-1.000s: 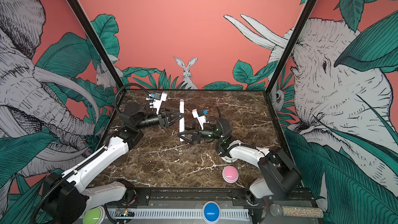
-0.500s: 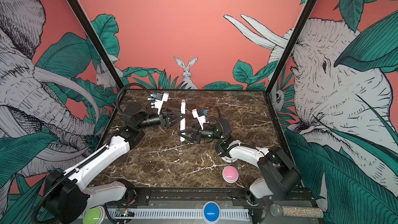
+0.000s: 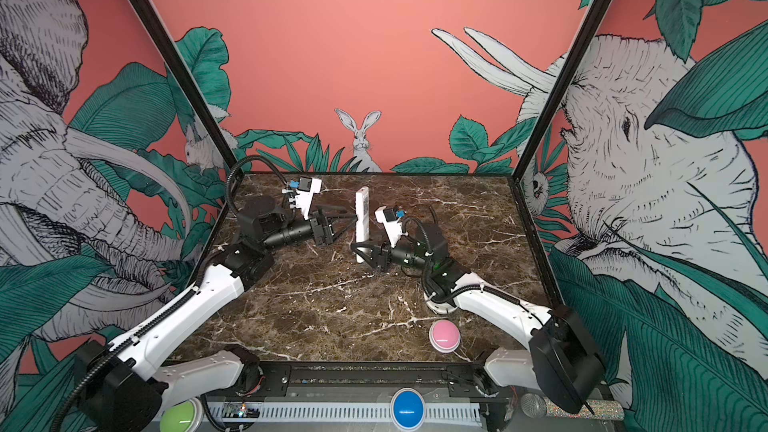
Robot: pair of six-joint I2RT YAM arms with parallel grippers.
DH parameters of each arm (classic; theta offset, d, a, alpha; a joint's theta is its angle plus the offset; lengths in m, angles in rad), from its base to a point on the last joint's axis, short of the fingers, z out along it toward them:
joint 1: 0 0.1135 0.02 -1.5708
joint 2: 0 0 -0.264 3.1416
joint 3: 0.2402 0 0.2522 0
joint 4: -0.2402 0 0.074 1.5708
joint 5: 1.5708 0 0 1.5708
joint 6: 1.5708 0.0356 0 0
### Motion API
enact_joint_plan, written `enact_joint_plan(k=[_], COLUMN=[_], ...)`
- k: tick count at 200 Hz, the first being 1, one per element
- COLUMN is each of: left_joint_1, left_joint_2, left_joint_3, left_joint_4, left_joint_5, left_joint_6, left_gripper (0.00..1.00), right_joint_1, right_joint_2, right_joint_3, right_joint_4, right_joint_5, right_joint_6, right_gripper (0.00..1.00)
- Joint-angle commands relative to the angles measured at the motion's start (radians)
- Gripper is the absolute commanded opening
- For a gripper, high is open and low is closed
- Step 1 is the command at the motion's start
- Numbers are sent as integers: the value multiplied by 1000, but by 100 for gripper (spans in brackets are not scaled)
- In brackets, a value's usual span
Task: Load the batteries into the remote control
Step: 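Grasp the remote's back near the battery cover with the right gripper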
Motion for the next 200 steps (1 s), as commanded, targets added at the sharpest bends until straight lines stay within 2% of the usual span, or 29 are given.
enact_joint_plan(k=[1,39,78,128,134,160,200], left_joint_1=[-48,-100,-132,-157,-189,-207,-213], left_joint_2=[-38,-22,20,105,117,164,211], left_joint_3=[38,40,42,63,66,87,94], left_joint_4=[-81,-67,-24,24,31,50,82], left_joint_5=[-176,-290,-328,-350,-351,-362,-386], left_joint_6=[43,30,15,-6,-9,-14,-31], left_gripper=[87,82,78,74,73,71,63], right_joint_1=[8,36,65,87,90,96,101], right_joint_2=[-28,-45,-60,-48,-45,-37,-30], right_joint_3=[36,34,37,40,42,44,43], right_joint_4=[-175,-206,-215,-207,-208,-202,-194], right_joint_5=[212,316,387,408,409,418,421], right_joint_6=[-118,-126,-139,-139,-138,-137,-137], right_gripper=[0,0,0,0,0,0,0])
